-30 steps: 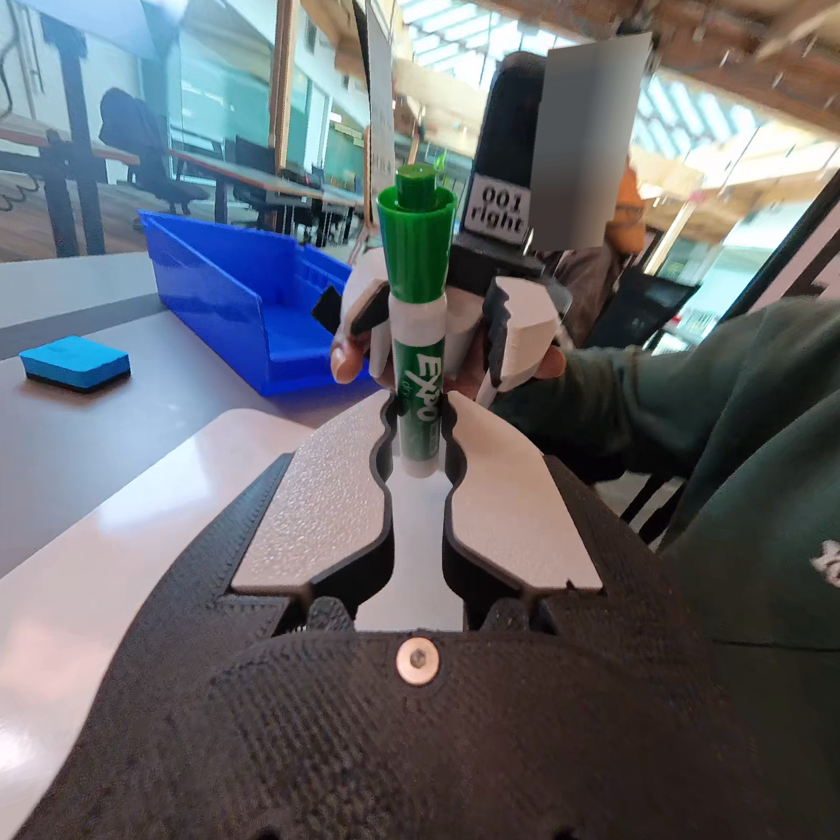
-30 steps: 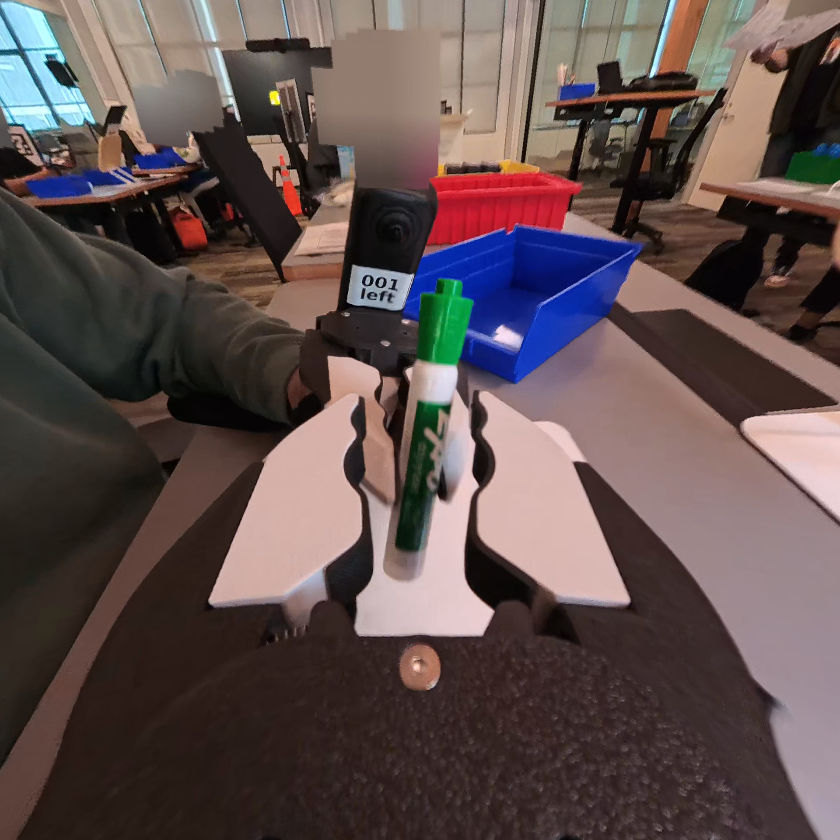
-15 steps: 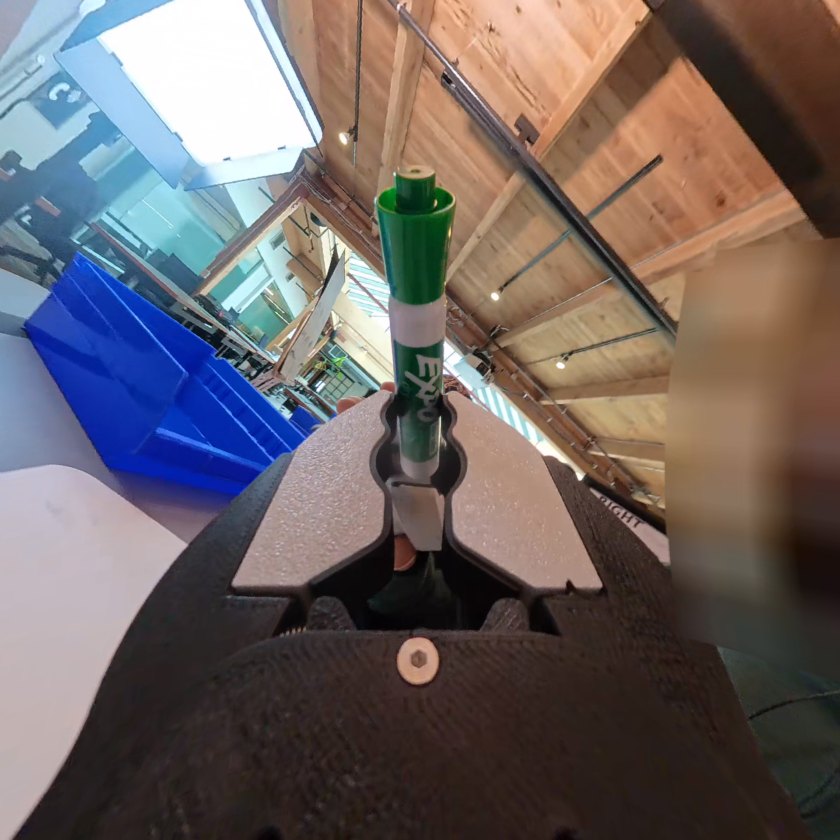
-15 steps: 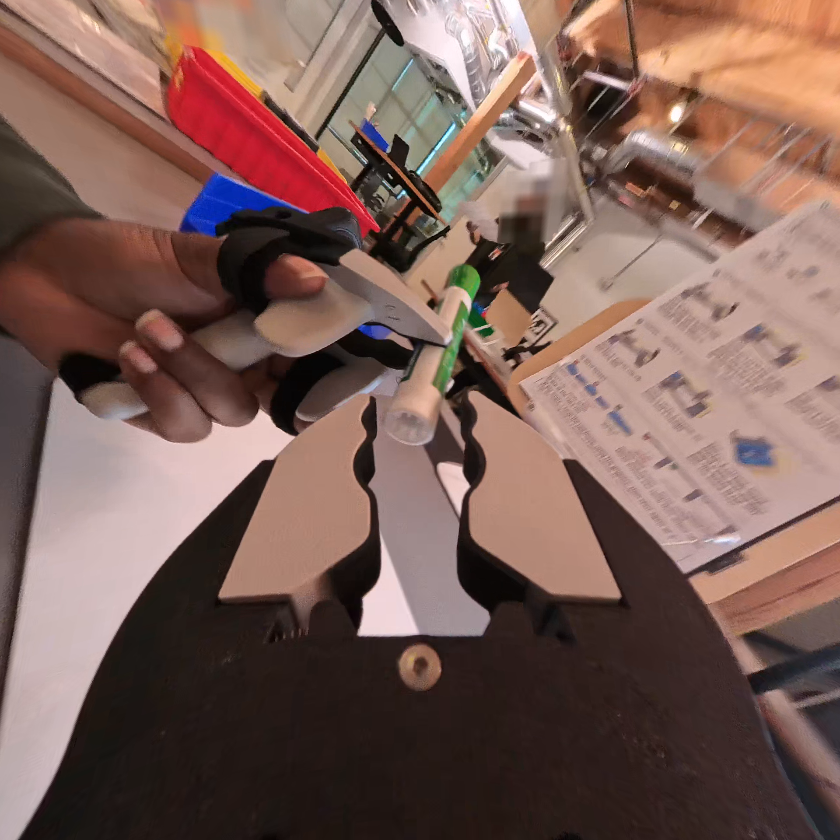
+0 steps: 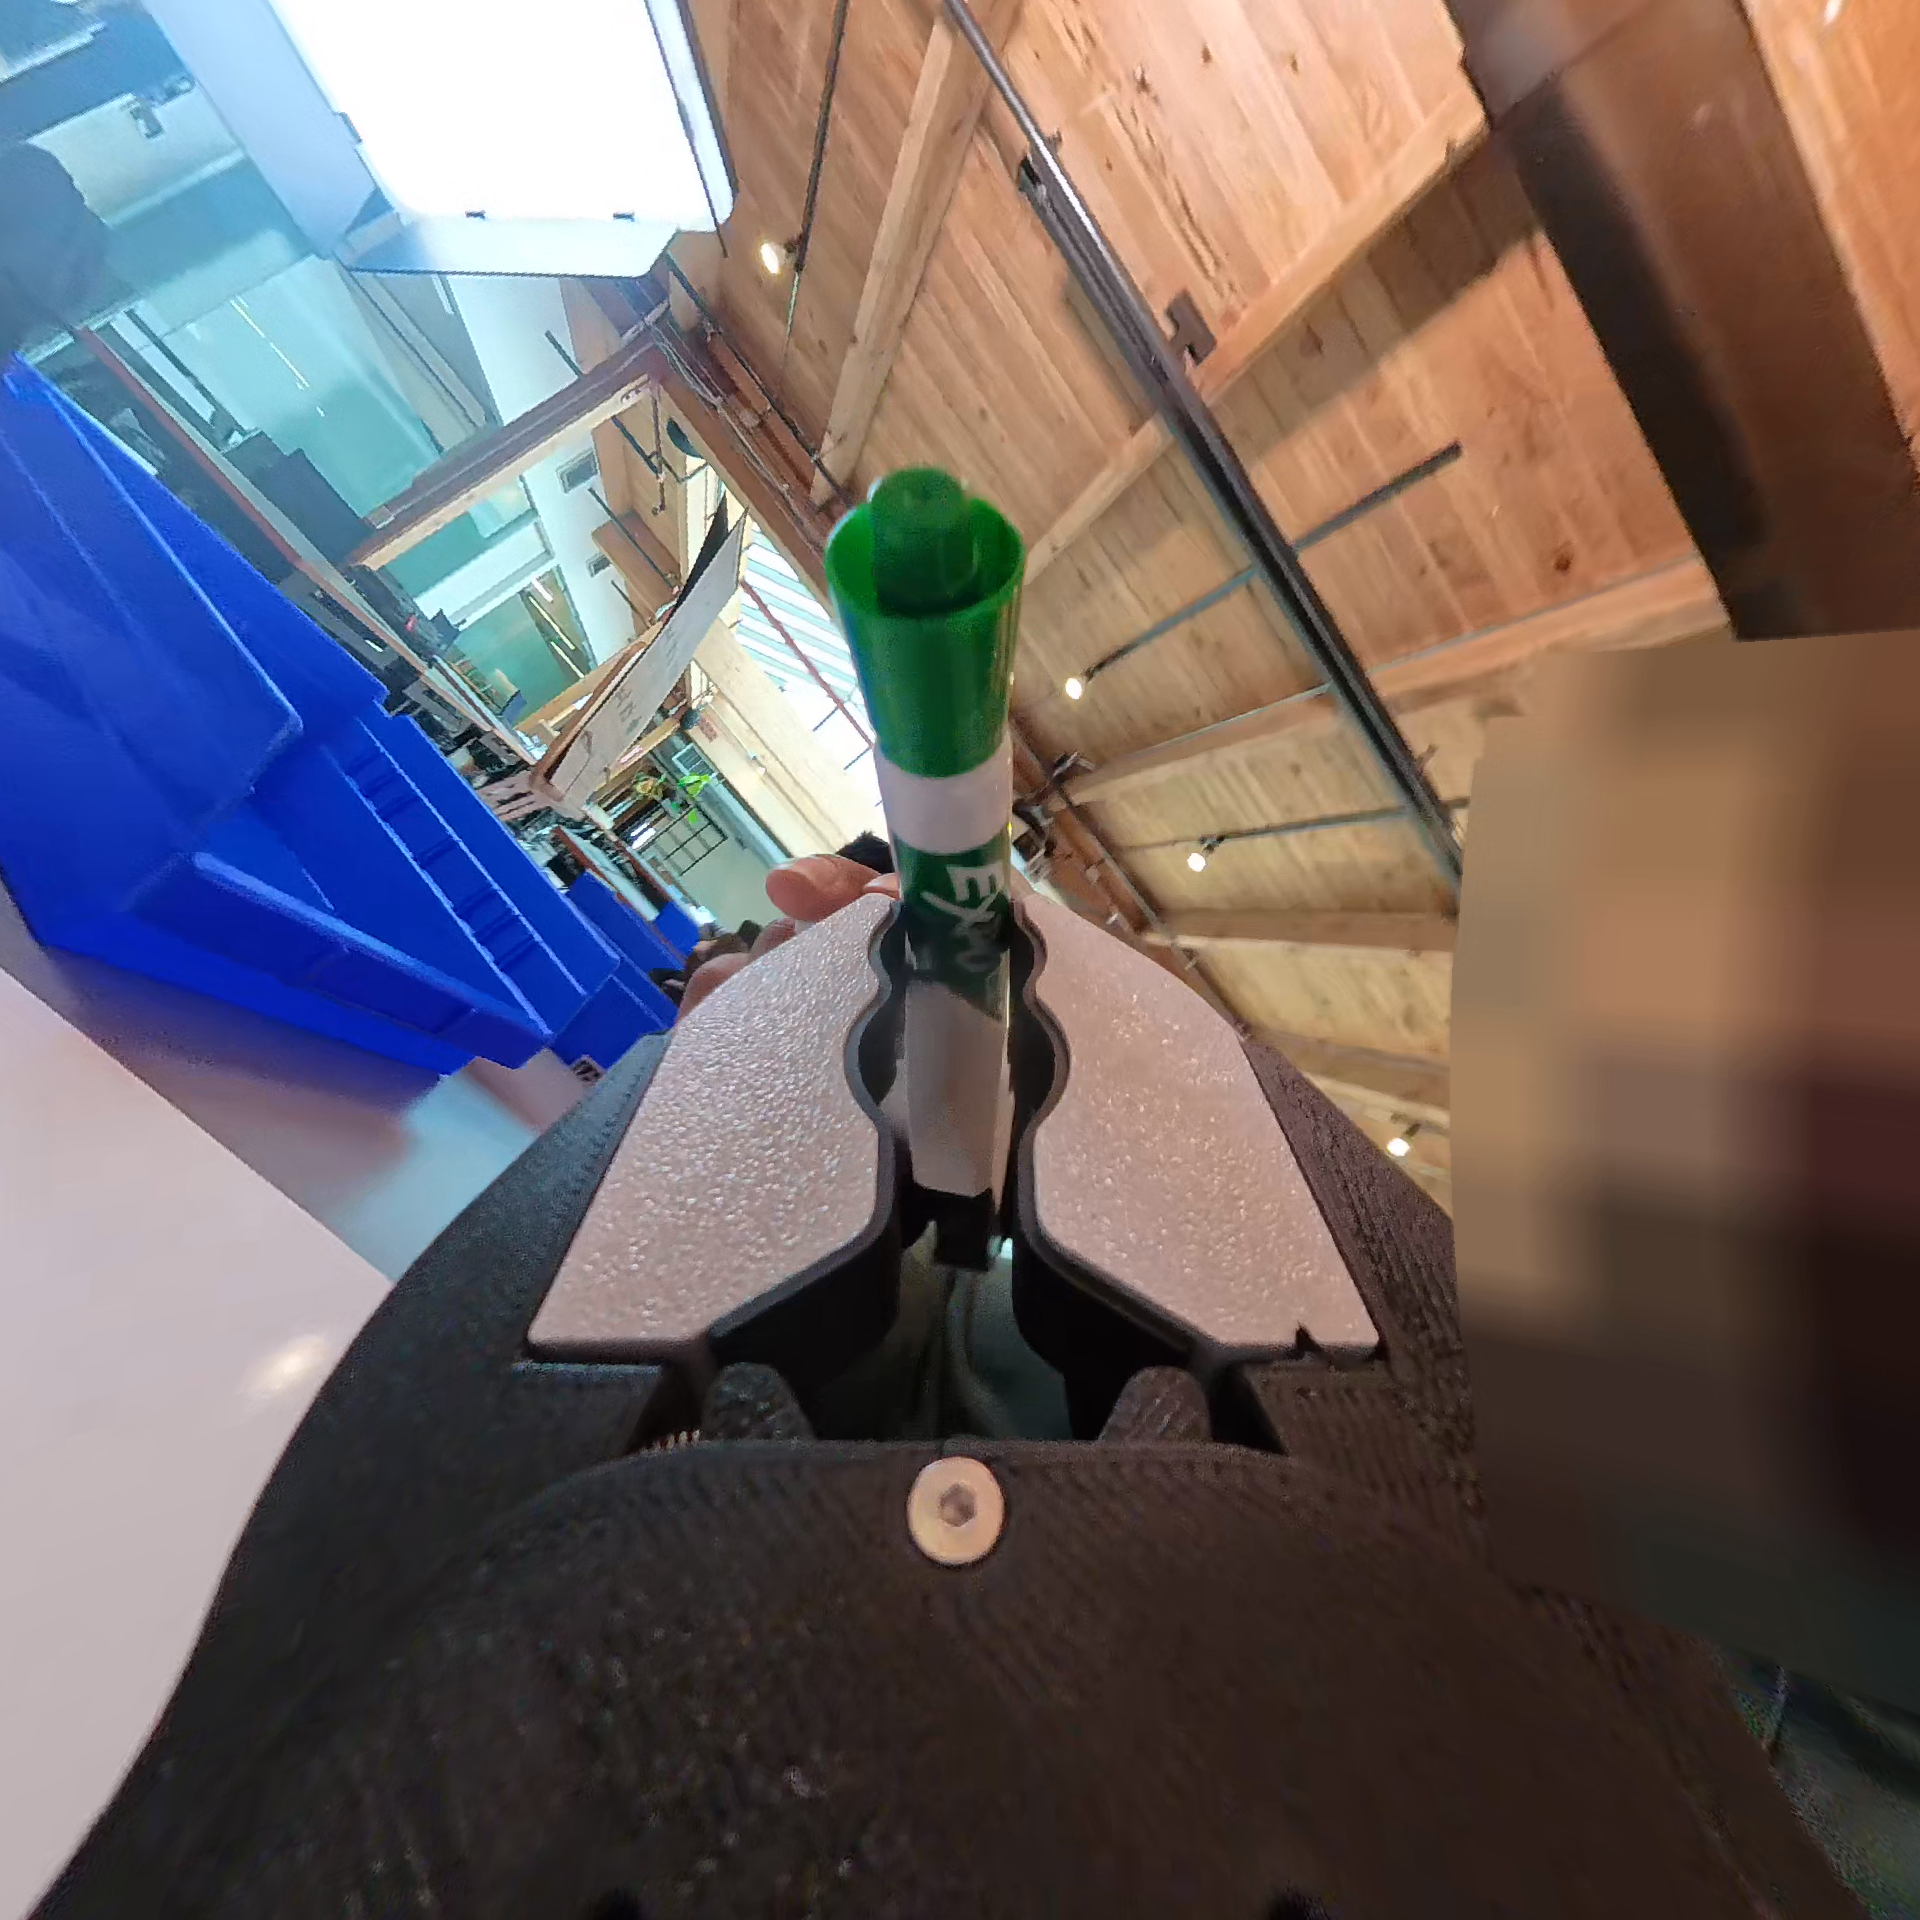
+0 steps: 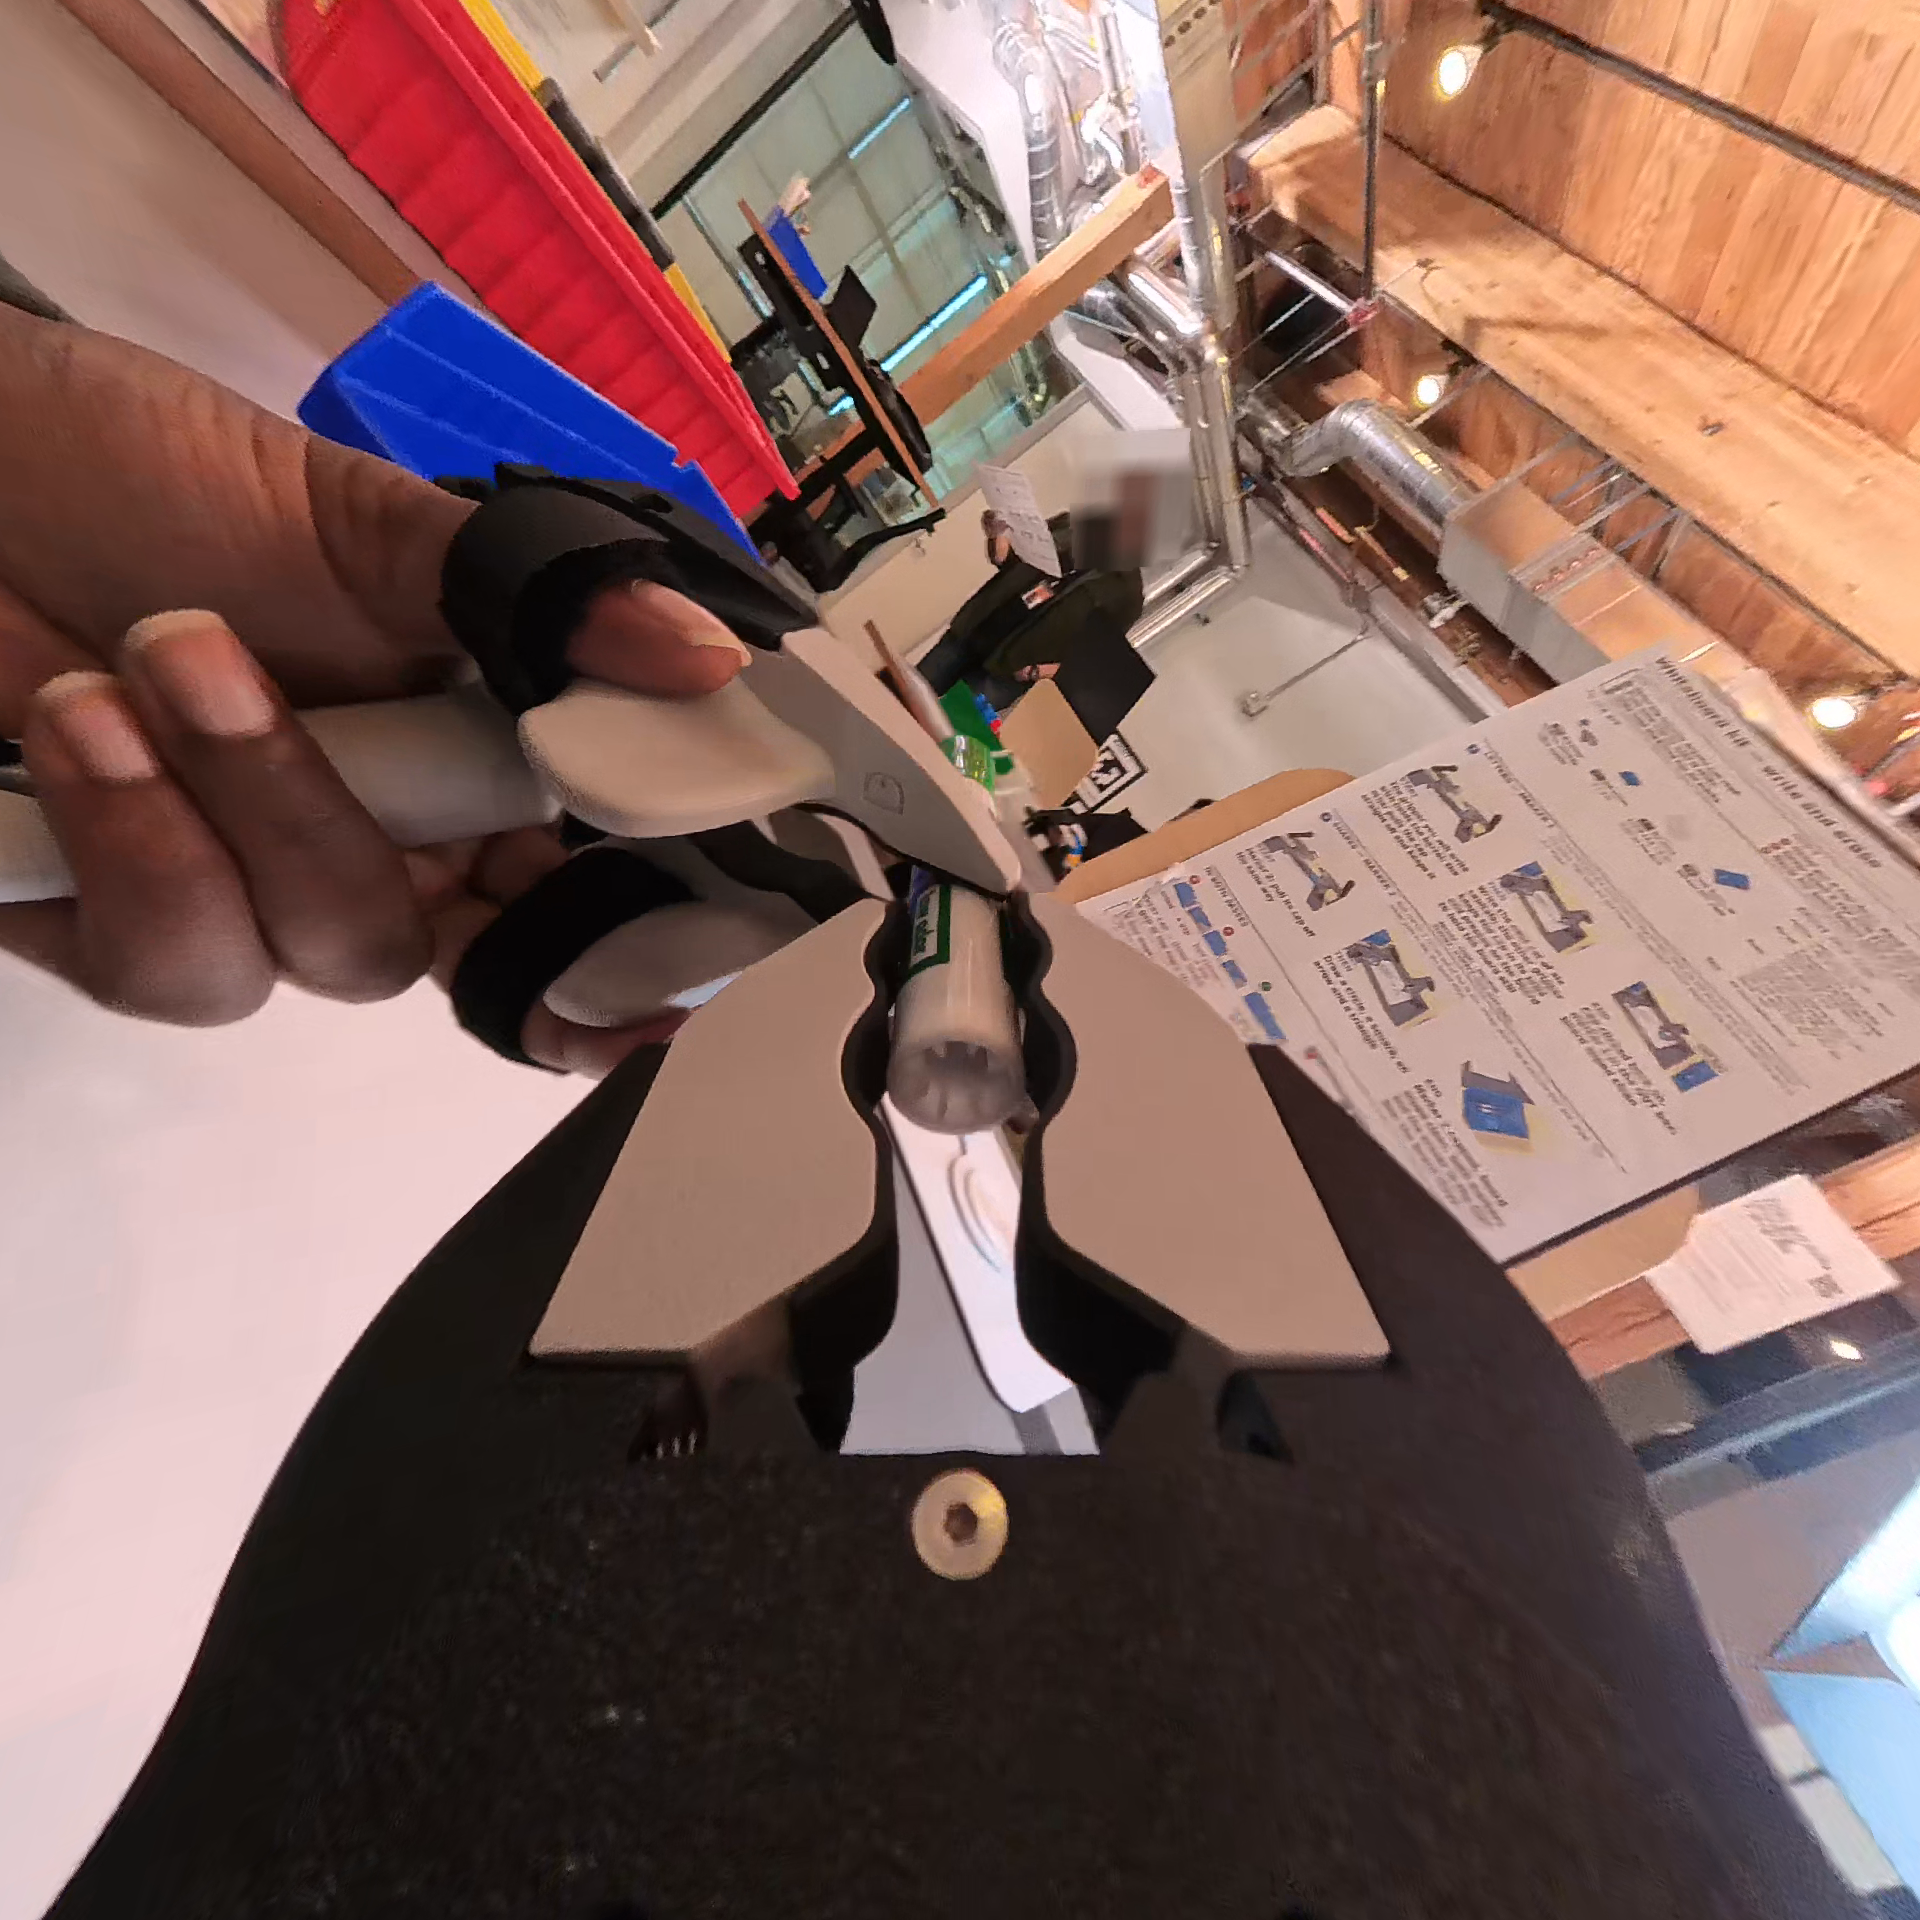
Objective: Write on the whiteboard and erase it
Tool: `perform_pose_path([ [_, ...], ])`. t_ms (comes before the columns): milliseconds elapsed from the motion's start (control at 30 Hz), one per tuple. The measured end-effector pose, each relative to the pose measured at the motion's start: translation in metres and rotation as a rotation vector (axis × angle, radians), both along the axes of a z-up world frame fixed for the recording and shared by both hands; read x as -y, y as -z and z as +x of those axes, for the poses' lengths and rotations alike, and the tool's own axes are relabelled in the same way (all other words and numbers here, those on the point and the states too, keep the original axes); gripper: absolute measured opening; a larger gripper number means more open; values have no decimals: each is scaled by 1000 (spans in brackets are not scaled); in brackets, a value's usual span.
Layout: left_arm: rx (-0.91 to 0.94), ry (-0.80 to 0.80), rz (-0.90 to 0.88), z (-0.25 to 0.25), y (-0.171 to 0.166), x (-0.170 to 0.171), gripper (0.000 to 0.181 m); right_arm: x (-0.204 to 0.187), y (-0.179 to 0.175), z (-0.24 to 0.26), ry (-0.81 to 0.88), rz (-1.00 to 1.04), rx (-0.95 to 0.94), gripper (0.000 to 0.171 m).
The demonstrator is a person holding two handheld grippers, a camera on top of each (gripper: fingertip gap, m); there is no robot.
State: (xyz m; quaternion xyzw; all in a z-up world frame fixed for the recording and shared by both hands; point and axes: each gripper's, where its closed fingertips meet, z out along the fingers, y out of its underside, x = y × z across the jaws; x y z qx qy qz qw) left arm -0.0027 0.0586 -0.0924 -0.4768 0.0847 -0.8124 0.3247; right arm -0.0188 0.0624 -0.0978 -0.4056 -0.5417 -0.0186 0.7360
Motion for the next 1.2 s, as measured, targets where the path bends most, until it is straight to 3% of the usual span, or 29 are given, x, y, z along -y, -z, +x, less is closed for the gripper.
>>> perform_pose_path([
  [133,-122,-88,190,-17,-1,-19,27,-5,-3,8,-106,-269,-90,20],
  [233,-318,-106,455,-28,8,-27,32,-12,-1,16,-216,-525,-171,20],
  [333,-560,-116,719,-33,32,-29,37,-13,13,17,-322,-772,-161,20],
  [400,-594,-101,790,-35,36,-25,37,-13,26,17,-364,-879,-139,20],
  [667,-715,-102,919,-31,50,-19,24,-10,31,19,-508,-1090,-212,20],
  [1200,-677,-53,888,-29,39,-8,14,-7,31,17,-552,-1091,-211,23],
])
